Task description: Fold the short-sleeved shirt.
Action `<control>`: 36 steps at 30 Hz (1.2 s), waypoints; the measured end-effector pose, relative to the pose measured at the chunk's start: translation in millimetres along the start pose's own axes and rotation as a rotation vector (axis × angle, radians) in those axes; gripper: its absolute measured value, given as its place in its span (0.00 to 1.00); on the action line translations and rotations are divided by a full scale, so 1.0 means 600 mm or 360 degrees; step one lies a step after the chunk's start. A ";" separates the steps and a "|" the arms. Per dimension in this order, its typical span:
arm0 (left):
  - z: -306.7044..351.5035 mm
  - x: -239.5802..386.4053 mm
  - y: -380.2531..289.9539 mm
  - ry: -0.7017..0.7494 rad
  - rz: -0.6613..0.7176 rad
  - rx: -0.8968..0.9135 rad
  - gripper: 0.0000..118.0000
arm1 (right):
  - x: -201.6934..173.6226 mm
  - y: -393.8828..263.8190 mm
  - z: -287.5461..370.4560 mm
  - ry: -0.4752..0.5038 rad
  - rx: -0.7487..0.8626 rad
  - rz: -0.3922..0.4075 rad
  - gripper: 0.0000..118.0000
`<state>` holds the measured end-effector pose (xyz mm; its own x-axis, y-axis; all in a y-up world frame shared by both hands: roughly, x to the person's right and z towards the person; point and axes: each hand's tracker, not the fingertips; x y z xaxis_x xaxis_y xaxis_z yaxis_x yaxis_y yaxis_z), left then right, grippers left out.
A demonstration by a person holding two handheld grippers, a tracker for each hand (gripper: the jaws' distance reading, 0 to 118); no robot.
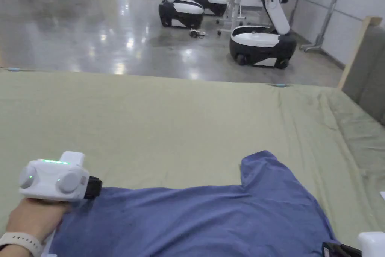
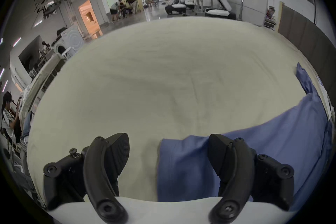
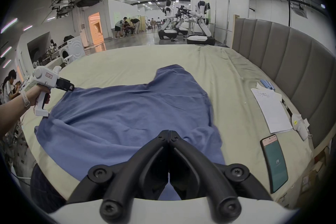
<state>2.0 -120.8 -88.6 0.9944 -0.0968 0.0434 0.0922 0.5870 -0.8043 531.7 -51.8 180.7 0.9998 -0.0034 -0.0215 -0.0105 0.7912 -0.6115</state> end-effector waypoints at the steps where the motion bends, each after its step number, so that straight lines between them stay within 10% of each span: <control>1: -0.012 0.002 -0.005 -0.0020 -0.0032 -0.0062 0.73 | 0.012 0.008 -0.012 -0.0028 -0.0024 0.0015 0.00; 5: 0.023 0.015 -0.015 -0.0125 -0.0025 0.0039 0.07 | 0.076 0.058 -0.095 -0.0121 -0.0102 -0.0029 0.02; 8: 0.079 0.048 -0.022 -0.0061 -0.0109 0.0147 0.06 | 0.120 0.107 -0.201 -0.0112 -0.0243 -0.0071 0.49; 10: 0.109 0.053 -0.021 -0.0127 -0.0069 0.0194 0.06 | 0.133 0.133 -0.271 -0.0102 -0.0338 -0.0016 0.58; 11: 0.127 0.053 -0.020 -0.0135 -0.0053 0.0223 0.06 | 0.135 0.145 -0.306 -0.0137 -0.0372 0.0034 0.89; 13: 0.157 0.056 -0.014 -0.0138 -0.0054 0.0237 0.06 | 0.138 0.164 -0.353 -0.0150 -0.0345 0.0065 0.99; 18: 0.190 0.048 -0.010 -0.0136 -0.0070 0.0255 0.06 | 0.117 0.168 -0.416 -0.0178 -0.0557 0.0174 0.92; 21: 0.188 0.041 -0.008 -0.0132 -0.0071 0.0242 0.07 | 0.108 0.165 -0.393 -0.0151 -0.0512 0.0137 0.54; 23: 0.189 0.038 -0.008 -0.0136 -0.0074 0.0234 0.06 | 0.105 0.172 -0.366 -0.0028 -0.0500 0.0076 0.01; 36: 0.413 -0.026 -0.117 -0.0191 -0.0010 0.0505 0.06 | 0.066 0.163 -0.013 0.0040 0.0005 0.0138 0.01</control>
<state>-7.0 38.5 114.3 0.9911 -0.0168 0.1321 0.0910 0.8095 -0.5800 569.8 21.0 113.9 0.9943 0.0497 -0.0943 -0.0968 0.7912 -0.6038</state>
